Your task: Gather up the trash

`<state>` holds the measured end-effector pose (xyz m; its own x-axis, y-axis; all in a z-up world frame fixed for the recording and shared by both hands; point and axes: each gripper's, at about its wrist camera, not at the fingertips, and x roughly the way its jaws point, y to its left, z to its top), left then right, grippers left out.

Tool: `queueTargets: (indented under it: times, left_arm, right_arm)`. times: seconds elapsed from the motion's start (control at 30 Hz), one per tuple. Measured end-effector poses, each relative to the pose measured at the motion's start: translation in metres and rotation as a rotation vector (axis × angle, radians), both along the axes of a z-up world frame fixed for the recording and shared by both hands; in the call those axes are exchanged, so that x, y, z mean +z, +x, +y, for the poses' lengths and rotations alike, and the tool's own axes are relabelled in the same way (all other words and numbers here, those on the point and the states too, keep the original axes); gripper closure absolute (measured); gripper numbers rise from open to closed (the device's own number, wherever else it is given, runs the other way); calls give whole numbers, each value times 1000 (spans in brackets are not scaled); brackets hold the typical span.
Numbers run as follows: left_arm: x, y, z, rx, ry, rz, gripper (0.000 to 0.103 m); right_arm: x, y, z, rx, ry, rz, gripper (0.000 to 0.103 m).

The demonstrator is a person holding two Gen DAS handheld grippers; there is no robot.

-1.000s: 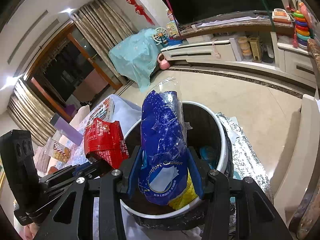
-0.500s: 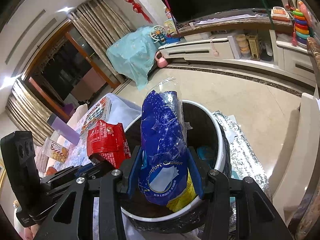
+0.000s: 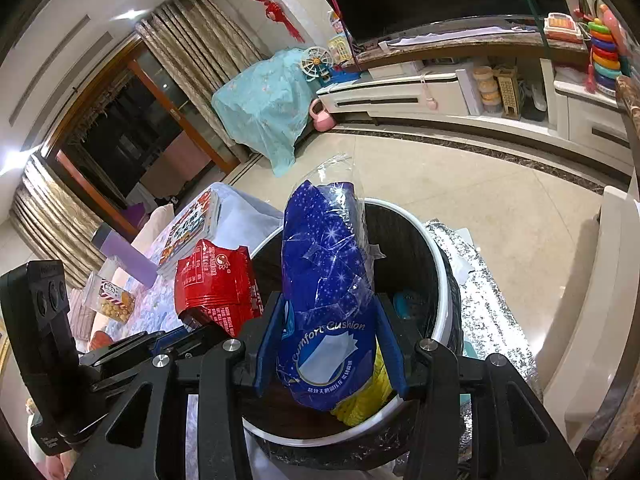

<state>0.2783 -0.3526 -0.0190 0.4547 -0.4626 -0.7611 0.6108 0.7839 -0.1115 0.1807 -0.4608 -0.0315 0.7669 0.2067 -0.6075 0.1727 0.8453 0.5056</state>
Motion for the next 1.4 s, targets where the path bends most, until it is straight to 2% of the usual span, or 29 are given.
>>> queueTargets:
  times: [0.3, 0.4, 0.43, 0.5, 0.77, 0.9, 1.1, 1.17, 1.4]
  left_arm:
    - [0, 3, 1, -2, 6, 13, 89]
    - [3, 3, 3, -3, 3, 9, 79]
    - [4, 3, 4, 0, 4, 4, 74]
    - [5, 2, 7, 5, 4, -4, 70]
    - [8, -5, 31, 47, -1, -21, 63]
    - [13, -17, 53, 77, -36, -24, 58]
    - [18, -51, 93, 134, -117, -45, 42]
    - [17, -63, 105, 158, -138, -53, 35]
    - [11, -97, 144, 212, -183, -61, 27]
  right_arm:
    - [0, 1, -1, -1, 1, 2, 54]
    - [0, 1, 0, -2, 5, 5, 47]
    - [0, 2, 0, -4, 8, 7, 38]
    - [0, 1, -2, -12, 19, 6, 28]
    - [12, -10, 1, -22, 14, -25, 26]
    - [14, -20, 4, -27, 23, -35, 16]
    - [14, -47, 18, -46, 32, -41, 2]
    - [13, -57, 24, -59, 30, -33, 1]
    - [8, -94, 55, -82, -35, -39, 0]
